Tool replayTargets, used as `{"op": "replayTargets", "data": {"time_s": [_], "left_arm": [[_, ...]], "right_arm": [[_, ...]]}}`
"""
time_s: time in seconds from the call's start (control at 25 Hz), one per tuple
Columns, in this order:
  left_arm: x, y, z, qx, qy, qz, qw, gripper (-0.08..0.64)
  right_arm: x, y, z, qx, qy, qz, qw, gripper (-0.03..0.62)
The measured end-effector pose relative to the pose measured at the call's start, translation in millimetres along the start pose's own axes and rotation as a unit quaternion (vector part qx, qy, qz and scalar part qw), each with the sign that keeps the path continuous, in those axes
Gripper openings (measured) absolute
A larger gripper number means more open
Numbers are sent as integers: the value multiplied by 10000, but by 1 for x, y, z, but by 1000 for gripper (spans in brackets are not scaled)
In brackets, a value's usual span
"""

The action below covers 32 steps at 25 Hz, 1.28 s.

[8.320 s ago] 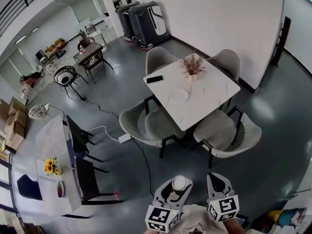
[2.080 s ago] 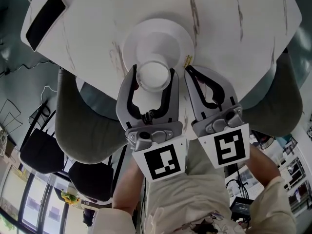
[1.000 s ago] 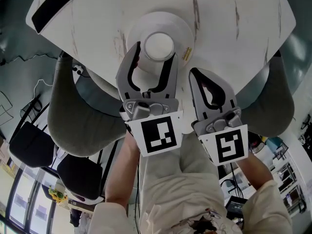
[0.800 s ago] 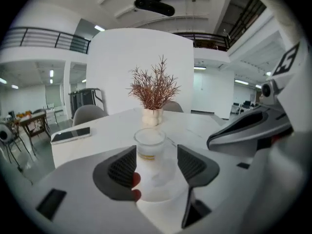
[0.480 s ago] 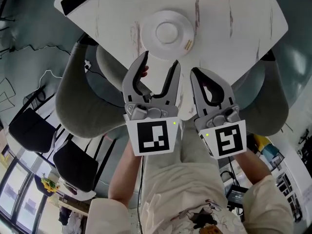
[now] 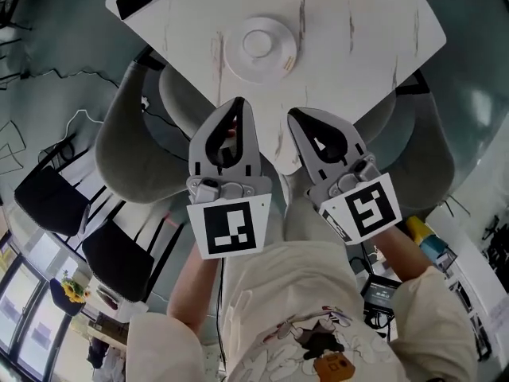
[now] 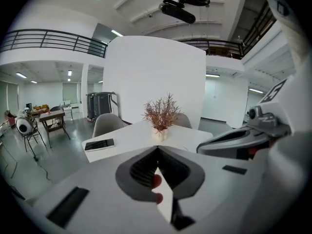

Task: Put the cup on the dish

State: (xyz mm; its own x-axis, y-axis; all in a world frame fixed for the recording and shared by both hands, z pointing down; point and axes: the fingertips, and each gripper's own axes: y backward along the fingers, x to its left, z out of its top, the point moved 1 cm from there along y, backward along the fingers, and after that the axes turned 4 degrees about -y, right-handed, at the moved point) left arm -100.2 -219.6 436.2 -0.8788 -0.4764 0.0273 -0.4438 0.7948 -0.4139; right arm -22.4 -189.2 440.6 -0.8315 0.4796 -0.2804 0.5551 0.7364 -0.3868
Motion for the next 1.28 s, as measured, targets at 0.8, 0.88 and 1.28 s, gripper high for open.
{"op": "replayTargets", "data": {"time_s": [0.8,0.88,1.28], "left_arm": [[-47,98,73,20,345,-543,9979,6],[-45,107,82,-23,328,-513,9981,6],[-41,151,102,-14,296,-502,9983,6]], "right_arm": [[54,72,53,-2,184,317,9993,5],[60,77,60,25,52,191,9998,5],[103,115,110,-398,336,-346,9980,5]]}}
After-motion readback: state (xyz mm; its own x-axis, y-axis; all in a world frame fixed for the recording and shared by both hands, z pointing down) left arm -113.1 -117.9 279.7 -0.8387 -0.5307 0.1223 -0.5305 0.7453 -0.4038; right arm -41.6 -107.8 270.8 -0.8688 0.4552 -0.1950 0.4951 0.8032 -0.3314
